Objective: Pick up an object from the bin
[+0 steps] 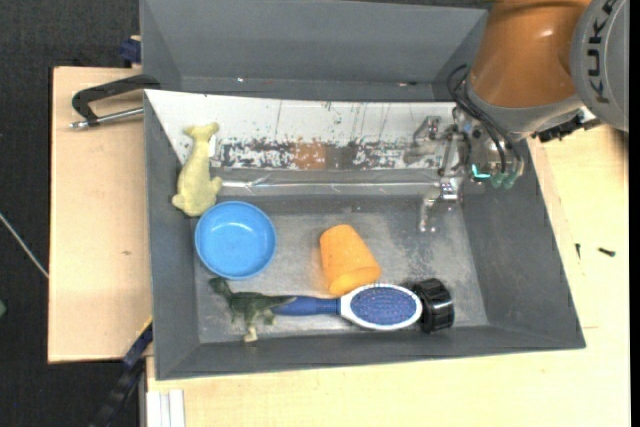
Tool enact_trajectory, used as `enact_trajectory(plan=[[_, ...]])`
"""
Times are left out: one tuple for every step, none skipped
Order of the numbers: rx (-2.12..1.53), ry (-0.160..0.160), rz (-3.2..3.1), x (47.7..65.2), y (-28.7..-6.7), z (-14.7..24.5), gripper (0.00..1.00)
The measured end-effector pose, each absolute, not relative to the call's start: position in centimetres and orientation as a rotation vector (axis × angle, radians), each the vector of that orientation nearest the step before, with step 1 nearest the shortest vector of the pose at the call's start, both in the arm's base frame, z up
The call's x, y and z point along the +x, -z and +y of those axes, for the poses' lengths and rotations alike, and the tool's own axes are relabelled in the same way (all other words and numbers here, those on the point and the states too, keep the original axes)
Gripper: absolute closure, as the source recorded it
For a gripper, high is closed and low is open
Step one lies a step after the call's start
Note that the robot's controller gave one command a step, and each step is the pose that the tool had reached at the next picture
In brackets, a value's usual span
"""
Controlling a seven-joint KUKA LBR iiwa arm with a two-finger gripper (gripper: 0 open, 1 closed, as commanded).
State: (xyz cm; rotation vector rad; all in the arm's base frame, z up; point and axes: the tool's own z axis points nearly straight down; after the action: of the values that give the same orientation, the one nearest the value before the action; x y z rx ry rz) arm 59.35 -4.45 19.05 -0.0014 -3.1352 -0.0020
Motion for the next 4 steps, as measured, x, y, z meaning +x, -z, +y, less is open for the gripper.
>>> enact_trajectory(plan=[[0.412,-0.003,-3.118,52.2,-7.5,-3.0,0.00],[0.412,0.000,-3.117,52.2,-7.5,-2.9,1.00],[0.412,0.000,-3.116,52.2,-7.5,-2.9,0.00],[0.380,0.002,-3.118,49.8,-10.1,-2.0,0.00]])
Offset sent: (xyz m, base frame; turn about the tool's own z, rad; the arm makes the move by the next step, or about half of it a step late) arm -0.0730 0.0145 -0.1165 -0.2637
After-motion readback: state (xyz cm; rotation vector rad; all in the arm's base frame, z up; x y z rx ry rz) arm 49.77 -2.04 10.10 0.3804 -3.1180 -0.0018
